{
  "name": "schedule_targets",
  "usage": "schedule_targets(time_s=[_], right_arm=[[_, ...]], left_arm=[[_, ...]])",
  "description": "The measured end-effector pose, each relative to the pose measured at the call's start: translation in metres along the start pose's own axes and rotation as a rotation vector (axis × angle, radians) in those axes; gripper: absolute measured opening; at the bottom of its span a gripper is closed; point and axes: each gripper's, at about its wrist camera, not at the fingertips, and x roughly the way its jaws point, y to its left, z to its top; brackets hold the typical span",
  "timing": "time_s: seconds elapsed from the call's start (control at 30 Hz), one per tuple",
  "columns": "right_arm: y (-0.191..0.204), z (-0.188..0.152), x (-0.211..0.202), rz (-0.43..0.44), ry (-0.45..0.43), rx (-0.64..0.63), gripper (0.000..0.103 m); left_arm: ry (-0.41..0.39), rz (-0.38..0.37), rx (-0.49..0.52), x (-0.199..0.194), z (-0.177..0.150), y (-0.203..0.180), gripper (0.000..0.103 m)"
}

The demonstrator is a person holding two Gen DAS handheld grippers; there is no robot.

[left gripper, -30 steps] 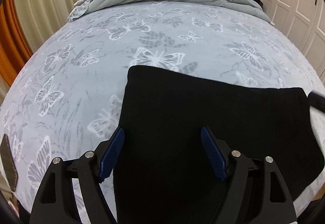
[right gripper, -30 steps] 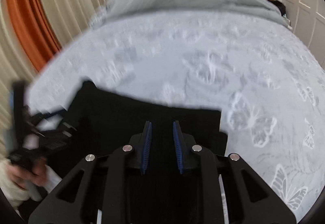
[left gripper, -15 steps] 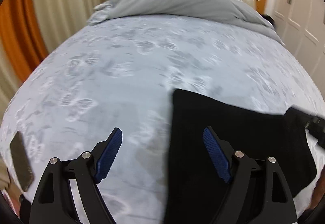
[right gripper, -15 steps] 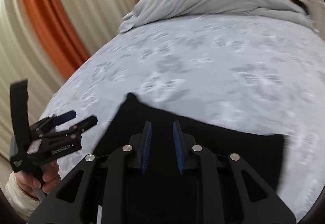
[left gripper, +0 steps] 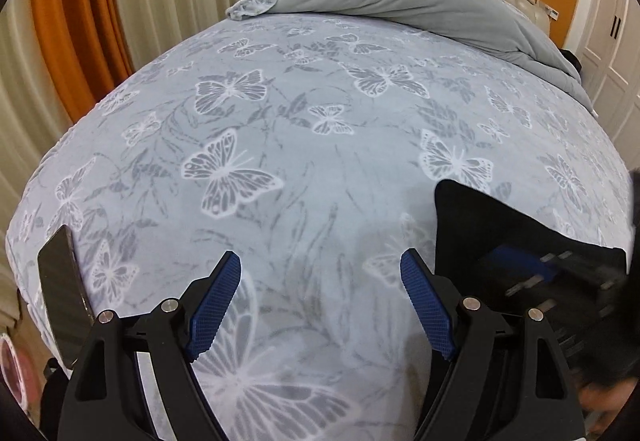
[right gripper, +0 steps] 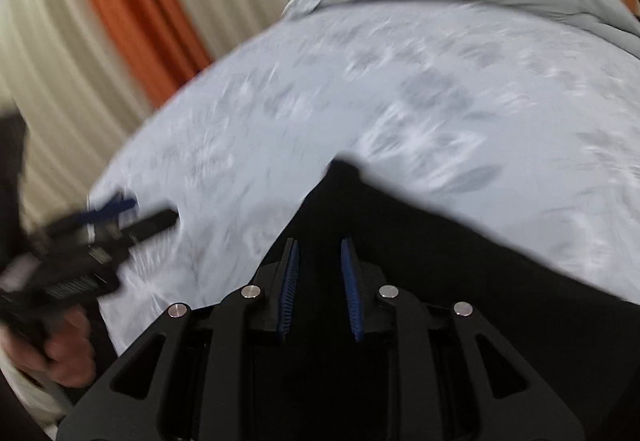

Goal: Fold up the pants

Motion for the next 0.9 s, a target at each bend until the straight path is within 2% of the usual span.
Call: schedule_targets(time_s=[0.03,0.07,0.1,0.17,0.2,0.27,0.3,0.47,0.53,0.6,0.73,0.8,0.83,0.9], right_arm=[[-0.01,0.001,-0.016,-0.044,-0.024,0.015,0.022],[-0.02,-0.002,-0.029,-0.101,-0.04,0.029,0.035],[-0.038,-0.01,-0.045,-0.196,-0.056,0.054,0.051],[-0.066,-0.022,-0.058,-0.337,-0.041,0.111,0.054],[-0.088,-0.032,-0.059,-0.384,0.005,0.16,0.053],[-0.115,-0.047,-0.053,-0.407,0.071,0.216,0.049],[-0.125,-0.055,-0.052,-0.388,0.064,0.228,0.049],[-0.105,-0.057,-0.088,-0.353,-0.007,0.215,0.05],[-0.097,-0.064,-0.092,-0.36,0.023,0.171,0.05],[-0.103,-0.078,-0.077,-0.399,0.08,0.144,0.05],[-0.1,-0.081,-0.096,-0.37,0.035,0.149,0.05],[-0.094,-0.085,-0.116,-0.319,-0.001,0.153,0.05],[-0.093,-0.088,-0.118,-0.319,0.008,0.136,0.05],[-0.103,-0.097,-0.103,-0.386,0.084,0.112,0.052]], left_arm=[[0.001,-0.006,0.008,-0.001,-0.001,-0.003,0.079],[0.0,-0.01,0.016,-0.002,-0.001,-0.006,0.08],[-0.001,-0.014,0.03,-0.002,-0.003,-0.01,0.08],[-0.001,-0.018,0.055,-0.003,-0.005,-0.02,0.081],[0.002,-0.023,0.075,-0.003,-0.007,-0.028,0.081],[0.005,-0.03,0.099,-0.003,-0.01,-0.039,0.081],[0.006,-0.039,0.115,-0.004,-0.013,-0.048,0.081],[0.002,-0.052,0.178,-0.006,-0.02,-0.081,0.081],[0.005,-0.057,0.191,-0.005,-0.022,-0.091,0.081],[0.01,-0.063,0.212,-0.004,-0.025,-0.101,0.082],[0.007,-0.048,0.255,0.0,-0.031,-0.119,0.082],[0.018,-0.048,0.265,0.003,-0.032,-0.125,0.082],[0.024,-0.051,0.263,0.004,-0.032,-0.127,0.082],[0.036,-0.065,0.266,0.006,-0.033,-0.132,0.082]])
